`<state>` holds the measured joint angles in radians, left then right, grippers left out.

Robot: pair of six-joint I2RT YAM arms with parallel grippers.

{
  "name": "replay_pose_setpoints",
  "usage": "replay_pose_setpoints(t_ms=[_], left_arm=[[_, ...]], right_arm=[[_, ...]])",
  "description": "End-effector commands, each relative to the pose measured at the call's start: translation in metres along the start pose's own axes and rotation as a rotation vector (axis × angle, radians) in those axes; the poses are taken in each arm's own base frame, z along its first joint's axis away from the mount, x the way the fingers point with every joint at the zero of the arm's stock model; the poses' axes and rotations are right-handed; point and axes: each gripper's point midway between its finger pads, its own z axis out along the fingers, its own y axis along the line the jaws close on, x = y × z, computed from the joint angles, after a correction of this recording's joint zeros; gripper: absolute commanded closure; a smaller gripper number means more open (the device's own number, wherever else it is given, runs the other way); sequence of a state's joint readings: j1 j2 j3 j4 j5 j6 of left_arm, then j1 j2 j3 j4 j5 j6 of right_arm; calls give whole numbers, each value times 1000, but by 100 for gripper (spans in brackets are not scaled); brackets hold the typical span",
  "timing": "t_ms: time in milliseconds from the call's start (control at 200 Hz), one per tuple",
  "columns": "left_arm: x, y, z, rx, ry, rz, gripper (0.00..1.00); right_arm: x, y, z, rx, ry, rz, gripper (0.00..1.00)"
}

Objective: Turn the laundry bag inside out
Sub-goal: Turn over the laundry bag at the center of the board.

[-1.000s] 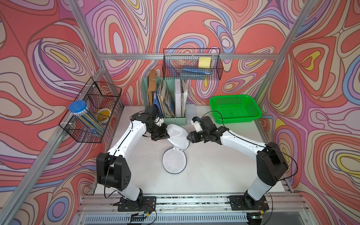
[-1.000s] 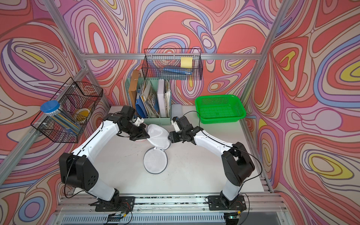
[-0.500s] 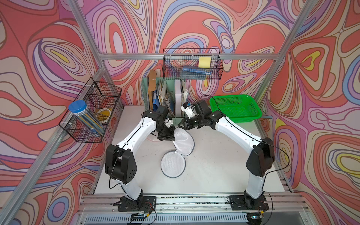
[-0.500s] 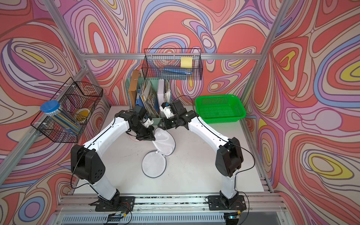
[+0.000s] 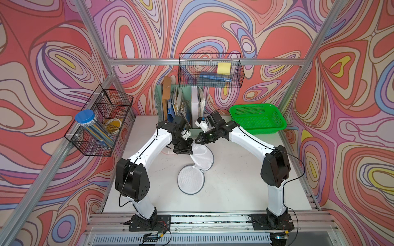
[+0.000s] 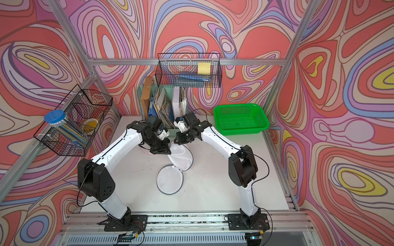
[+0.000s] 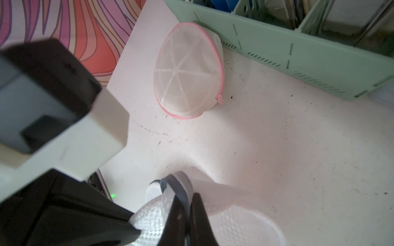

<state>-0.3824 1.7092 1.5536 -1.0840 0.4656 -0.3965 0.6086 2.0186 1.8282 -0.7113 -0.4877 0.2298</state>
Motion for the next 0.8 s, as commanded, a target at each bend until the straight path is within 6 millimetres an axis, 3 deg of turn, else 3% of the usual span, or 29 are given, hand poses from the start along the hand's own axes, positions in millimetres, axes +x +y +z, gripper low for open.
replay_pose_setpoints(t_ms=[0,145,280,390,540,676,731,756,796], left_arm=[[6,-12,-5,25,-9,45,100],[11,-30,-7,57,-23,117,100],[18,-44,-17,79,-65,191,100],[17,-37,-26,38,-135,190,100],[4,-8,-46,-12,-267,72,100],[-8,15,-56,-19,-356,-41,100],[-10,8,-54,19,-355,-37,100],[-12,3,-52,48,-349,-40,100],[-15,-8,-51,92,-341,-40,100]], right_arm=[[-13,7,-14,-27,-53,-1,97],[-20,-4,-17,-41,-77,71,100],[-20,-46,-27,20,-110,227,100],[-6,-90,-39,128,-111,352,100],[35,-143,-62,246,-97,520,100],[59,-151,-79,273,-101,563,100],[60,-143,-78,226,-109,539,100],[53,-133,-87,202,-142,514,100],[48,-125,-91,171,-165,500,89]])
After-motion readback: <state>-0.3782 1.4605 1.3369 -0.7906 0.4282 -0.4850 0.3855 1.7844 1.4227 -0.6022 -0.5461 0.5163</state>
